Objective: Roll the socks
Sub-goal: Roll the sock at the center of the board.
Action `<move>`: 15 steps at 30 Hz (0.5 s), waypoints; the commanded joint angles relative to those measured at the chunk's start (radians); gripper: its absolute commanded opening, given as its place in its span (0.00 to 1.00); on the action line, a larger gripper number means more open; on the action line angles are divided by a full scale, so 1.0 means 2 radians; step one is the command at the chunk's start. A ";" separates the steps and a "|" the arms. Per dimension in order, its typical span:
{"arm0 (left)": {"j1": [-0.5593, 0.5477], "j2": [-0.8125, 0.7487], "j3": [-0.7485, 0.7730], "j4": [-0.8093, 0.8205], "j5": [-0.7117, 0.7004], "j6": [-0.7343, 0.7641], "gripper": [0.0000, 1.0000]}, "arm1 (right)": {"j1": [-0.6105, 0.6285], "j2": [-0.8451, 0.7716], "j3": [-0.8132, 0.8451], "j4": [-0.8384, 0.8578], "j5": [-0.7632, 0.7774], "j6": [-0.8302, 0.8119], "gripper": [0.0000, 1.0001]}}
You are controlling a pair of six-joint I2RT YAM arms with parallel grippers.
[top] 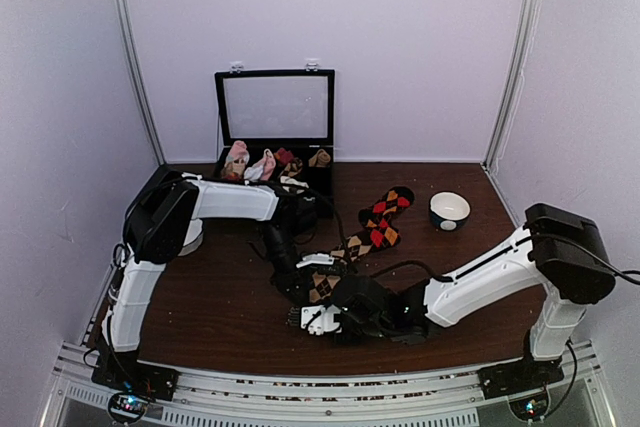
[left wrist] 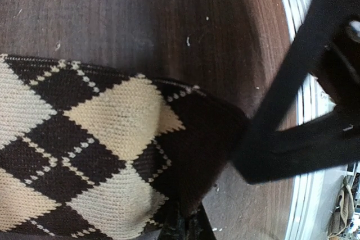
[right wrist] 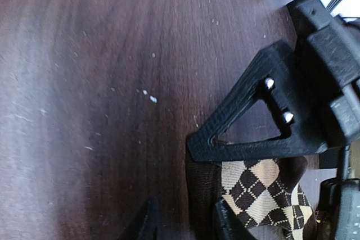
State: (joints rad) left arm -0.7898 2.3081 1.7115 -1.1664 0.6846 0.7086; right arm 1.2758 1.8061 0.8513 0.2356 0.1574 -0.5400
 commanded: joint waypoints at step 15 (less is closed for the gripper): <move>0.014 -0.041 -0.021 0.003 -0.043 0.013 0.33 | -0.049 0.036 0.016 -0.004 -0.083 0.145 0.00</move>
State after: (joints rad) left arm -0.7879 2.3062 1.7123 -1.1885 0.6693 0.7414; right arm 1.2182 1.8664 0.8597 0.2527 0.0994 -0.4000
